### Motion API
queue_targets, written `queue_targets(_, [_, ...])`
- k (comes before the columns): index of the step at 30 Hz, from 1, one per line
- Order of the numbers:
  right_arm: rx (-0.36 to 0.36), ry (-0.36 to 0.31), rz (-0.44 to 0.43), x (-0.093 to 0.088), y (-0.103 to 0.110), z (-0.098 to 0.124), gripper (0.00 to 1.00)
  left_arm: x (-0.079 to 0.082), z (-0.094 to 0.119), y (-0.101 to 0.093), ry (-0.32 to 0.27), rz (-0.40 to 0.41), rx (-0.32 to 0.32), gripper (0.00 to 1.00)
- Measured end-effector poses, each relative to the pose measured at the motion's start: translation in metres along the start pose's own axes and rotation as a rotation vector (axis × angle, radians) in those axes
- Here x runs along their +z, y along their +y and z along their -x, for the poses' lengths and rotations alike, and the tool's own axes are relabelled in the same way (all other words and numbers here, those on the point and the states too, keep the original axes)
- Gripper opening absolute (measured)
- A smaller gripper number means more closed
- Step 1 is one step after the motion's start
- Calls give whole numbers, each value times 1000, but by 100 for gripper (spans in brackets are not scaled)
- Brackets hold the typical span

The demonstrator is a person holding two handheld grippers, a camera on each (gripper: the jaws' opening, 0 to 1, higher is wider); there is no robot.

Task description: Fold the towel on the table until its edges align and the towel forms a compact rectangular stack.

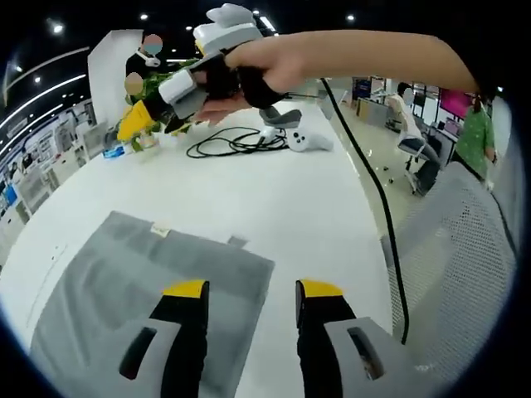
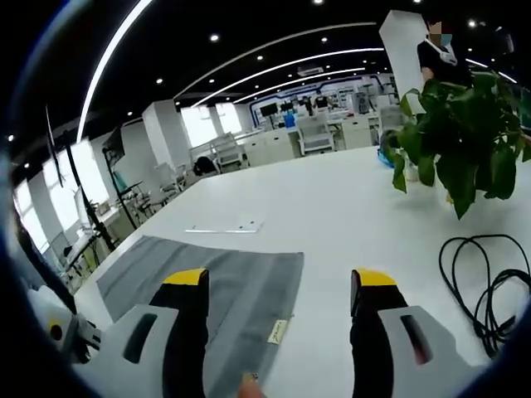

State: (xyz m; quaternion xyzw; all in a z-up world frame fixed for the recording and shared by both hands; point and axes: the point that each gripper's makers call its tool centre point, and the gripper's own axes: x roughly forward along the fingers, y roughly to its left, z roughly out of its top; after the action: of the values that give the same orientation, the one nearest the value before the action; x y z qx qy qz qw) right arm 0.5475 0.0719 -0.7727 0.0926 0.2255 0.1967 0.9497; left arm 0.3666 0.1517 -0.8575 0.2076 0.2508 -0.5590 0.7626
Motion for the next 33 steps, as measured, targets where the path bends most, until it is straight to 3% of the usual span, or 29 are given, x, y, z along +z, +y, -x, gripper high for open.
queue_targets(6, [11, -13, -10, 8, -7, -11, 68, -2, -15, -3, 35, -42, -34, 38])
queue_targets(18, [57, 37, -24, -7, -8, -31, 66, -8, -42, -22, 75, -69, -117, 28])
queue_targets(33, [80, 68, -26, -18, -9, -44, 64, -22, -62, -20, 97, -26, -135, 27])
